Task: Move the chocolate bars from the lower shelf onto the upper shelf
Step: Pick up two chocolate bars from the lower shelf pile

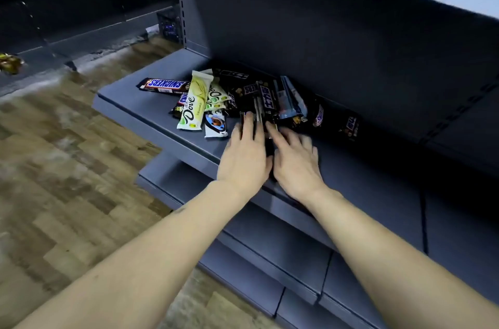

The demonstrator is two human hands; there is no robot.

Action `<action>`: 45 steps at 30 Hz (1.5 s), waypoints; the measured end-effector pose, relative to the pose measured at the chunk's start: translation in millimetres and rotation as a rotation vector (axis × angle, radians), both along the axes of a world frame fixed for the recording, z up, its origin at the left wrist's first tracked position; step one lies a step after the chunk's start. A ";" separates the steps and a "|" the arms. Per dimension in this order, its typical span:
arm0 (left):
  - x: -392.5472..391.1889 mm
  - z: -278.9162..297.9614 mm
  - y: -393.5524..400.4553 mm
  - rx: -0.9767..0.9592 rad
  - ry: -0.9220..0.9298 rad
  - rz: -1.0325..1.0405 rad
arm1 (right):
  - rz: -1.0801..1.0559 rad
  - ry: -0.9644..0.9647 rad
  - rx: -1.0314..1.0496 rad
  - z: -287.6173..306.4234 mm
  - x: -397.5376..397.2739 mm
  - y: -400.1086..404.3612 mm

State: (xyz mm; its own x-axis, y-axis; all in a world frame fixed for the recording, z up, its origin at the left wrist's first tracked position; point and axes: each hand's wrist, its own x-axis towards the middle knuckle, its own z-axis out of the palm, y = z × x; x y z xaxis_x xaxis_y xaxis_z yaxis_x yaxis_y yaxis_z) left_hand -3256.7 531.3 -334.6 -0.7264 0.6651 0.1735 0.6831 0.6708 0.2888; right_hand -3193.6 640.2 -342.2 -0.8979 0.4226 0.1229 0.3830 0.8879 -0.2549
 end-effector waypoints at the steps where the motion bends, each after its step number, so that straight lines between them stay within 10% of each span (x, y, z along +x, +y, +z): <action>1: -2.2 -2.9 3.2 0.005 -0.006 0.011 | -0.011 0.005 -0.010 -1.4 -6.6 2.7; 16: 26.6 -5.0 -3.0 -0.010 0.058 -0.014 | -0.367 0.452 -0.319 -6.6 81.3 -0.3; 35: 47.8 22.0 -6.6 -0.043 -0.138 -0.247 | -0.708 0.428 -0.593 23.7 173.3 26.0; 45: 32.2 16.9 -9.8 0.045 -0.098 -0.257 | -0.499 0.238 -0.537 29.3 185.7 19.7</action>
State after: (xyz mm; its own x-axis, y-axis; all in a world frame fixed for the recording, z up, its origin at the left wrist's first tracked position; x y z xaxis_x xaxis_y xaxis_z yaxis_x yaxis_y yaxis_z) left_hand -3224.6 521.5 -317.7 -0.5491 0.8231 0.1446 0.7969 0.4636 0.3874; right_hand -3007.9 659.9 -312.9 -0.5605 0.8268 -0.0479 0.5866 0.3555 -0.7277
